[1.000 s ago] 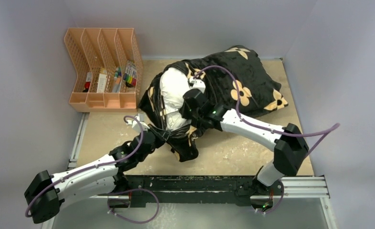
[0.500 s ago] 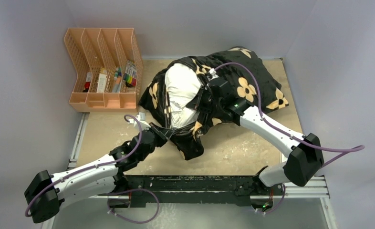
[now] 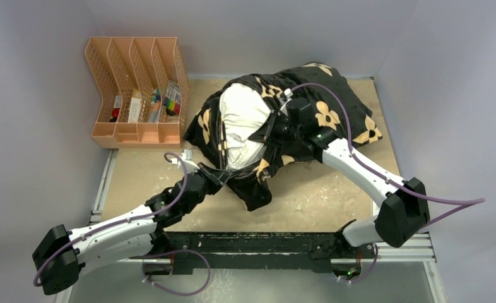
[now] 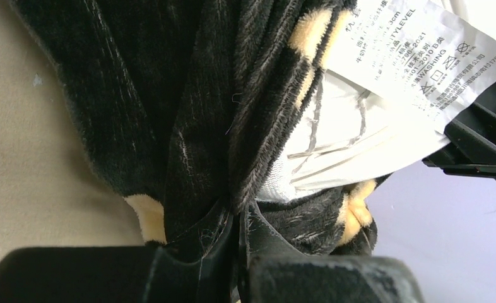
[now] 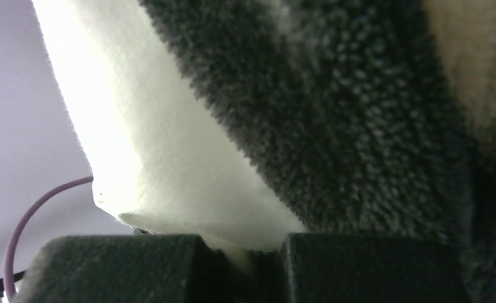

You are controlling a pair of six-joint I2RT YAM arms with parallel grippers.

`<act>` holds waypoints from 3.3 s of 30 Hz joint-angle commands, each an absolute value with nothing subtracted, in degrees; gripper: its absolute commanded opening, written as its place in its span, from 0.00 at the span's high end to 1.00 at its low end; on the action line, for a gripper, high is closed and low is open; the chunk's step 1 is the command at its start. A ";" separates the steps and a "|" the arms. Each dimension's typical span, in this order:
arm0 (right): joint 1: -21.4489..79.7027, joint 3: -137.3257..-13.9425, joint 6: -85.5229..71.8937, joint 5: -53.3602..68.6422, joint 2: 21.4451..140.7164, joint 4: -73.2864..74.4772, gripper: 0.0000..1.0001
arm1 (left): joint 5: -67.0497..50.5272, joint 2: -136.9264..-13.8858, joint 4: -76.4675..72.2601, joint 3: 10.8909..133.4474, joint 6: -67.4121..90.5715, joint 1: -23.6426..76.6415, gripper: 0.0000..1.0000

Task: Remove the pillowcase from the pillow
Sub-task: Remove the pillow from the pillowcase.

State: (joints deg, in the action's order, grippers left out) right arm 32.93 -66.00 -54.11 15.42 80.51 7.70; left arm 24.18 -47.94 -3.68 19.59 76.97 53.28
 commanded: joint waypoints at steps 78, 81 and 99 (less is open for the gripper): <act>45.95 -95.57 -17.64 0.05 84.85 32.98 0.29 | 7.95 -65.22 13.77 43.31 42.98 35.04 1.00; 47.97 -101.68 -18.37 -4.45 91.27 35.02 0.29 | 7.82 -63.71 13.70 42.32 43.60 35.03 1.00; 49.06 -96.37 -30.89 -34.66 110.24 40.18 0.26 | 12.63 -61.08 18.11 41.93 46.37 35.07 1.00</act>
State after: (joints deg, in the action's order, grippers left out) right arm 50.61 -98.17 -24.91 -27.88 106.94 35.07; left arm 13.30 -61.78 14.98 41.87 45.74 34.63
